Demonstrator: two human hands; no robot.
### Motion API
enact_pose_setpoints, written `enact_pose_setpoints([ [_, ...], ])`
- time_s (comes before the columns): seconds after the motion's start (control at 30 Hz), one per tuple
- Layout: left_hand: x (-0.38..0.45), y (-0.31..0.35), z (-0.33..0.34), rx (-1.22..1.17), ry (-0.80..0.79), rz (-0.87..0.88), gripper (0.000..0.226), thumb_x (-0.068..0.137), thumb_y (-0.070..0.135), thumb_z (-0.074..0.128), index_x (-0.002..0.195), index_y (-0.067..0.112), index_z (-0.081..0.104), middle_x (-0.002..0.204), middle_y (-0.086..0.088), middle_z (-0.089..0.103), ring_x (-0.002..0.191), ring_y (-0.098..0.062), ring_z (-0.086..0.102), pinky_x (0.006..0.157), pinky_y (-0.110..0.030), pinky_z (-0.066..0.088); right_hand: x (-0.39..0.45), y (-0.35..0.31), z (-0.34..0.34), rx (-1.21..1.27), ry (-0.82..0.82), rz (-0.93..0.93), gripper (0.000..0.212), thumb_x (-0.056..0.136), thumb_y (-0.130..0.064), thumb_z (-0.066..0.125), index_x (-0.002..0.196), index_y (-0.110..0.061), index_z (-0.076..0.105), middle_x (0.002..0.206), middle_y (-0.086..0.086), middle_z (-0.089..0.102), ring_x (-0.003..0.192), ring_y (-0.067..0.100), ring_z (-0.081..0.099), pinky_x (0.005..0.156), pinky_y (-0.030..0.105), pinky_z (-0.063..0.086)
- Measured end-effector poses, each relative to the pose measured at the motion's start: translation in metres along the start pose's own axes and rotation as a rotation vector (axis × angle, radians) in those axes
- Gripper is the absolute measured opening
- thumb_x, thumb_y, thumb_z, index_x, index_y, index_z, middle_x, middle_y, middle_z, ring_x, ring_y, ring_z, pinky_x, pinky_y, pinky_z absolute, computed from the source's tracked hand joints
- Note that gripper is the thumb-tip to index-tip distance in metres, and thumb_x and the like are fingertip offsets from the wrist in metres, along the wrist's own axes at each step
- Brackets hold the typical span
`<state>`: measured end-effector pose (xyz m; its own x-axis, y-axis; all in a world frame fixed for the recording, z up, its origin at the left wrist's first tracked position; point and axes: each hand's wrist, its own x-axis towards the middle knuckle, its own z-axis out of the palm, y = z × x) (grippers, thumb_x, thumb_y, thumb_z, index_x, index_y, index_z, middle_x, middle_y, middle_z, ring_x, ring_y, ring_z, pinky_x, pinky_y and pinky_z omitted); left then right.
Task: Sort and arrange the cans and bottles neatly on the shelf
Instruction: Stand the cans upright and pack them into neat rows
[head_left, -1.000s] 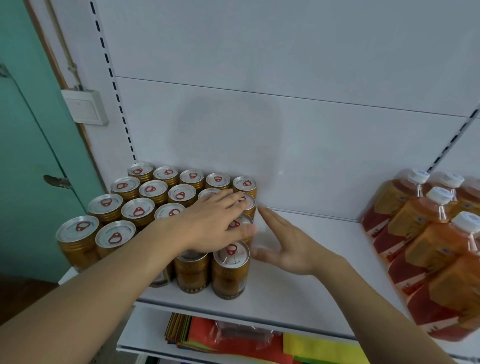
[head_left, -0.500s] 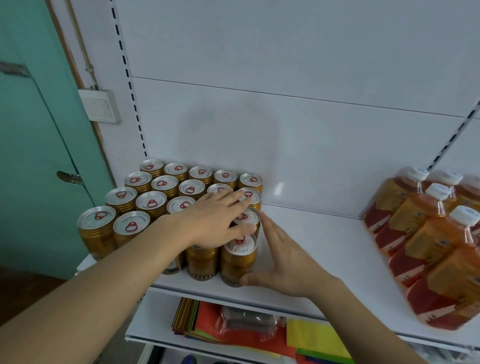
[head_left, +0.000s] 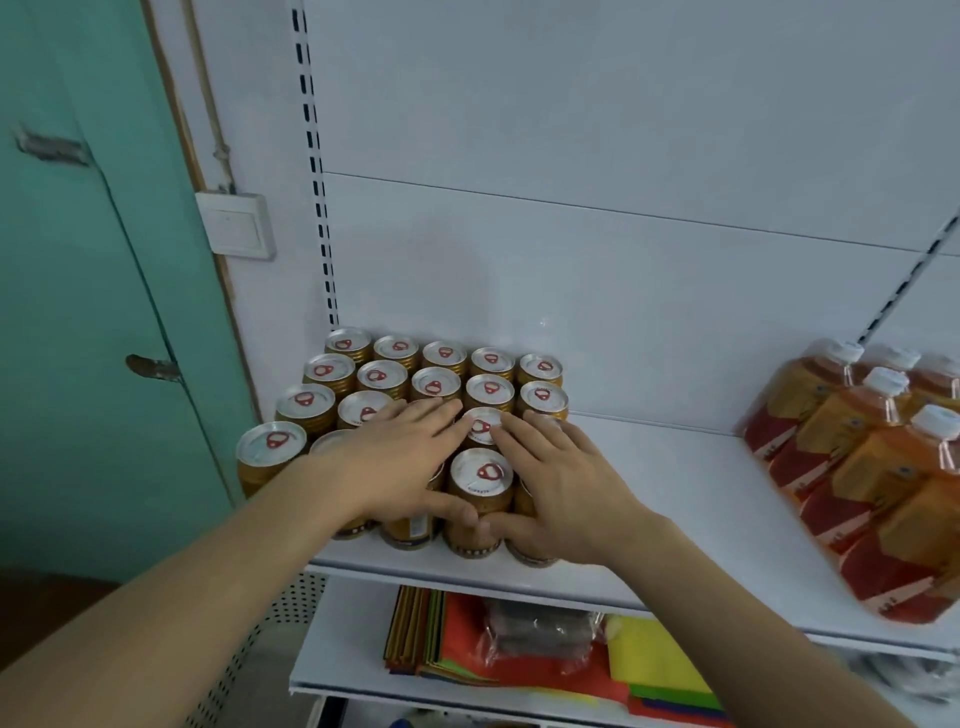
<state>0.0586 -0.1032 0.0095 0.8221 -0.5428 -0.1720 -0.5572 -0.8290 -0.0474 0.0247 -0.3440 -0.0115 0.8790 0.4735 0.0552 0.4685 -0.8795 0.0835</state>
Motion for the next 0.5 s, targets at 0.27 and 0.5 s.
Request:
enact_pose_setpoints([
  [0.27,-0.012,-0.026,0.004,-0.050,0.108,0.061,0.138,0.064,0.109,0.031,0.168,0.029,-0.010,0.176,0.004,-0.018,0.162,-0.018,-0.015,0.131,-0.050,-0.002,-0.007,-0.010,-0.016,-0.039,-0.021,0.070,0.119,0.079,-0.102,0.025,0.171,-0.028,0.009,0.180,-0.004,0.004,0.165,0.023,0.004,0.132,0.051,0.011],
  [0.5,-0.032,-0.079,0.027,0.016,0.045,0.024,0.124,0.073,0.102,0.036,0.166,0.036,-0.014,0.177,0.004,-0.014,0.162,-0.024,-0.014,0.130,-0.058,0.002,0.023,-0.061,-0.016,-0.014,-0.024,0.080,0.112,0.085,-0.098,0.025,0.171,-0.029,0.007,0.179,-0.005,0.009,0.164,0.023,0.008,0.131,0.055,0.013],
])
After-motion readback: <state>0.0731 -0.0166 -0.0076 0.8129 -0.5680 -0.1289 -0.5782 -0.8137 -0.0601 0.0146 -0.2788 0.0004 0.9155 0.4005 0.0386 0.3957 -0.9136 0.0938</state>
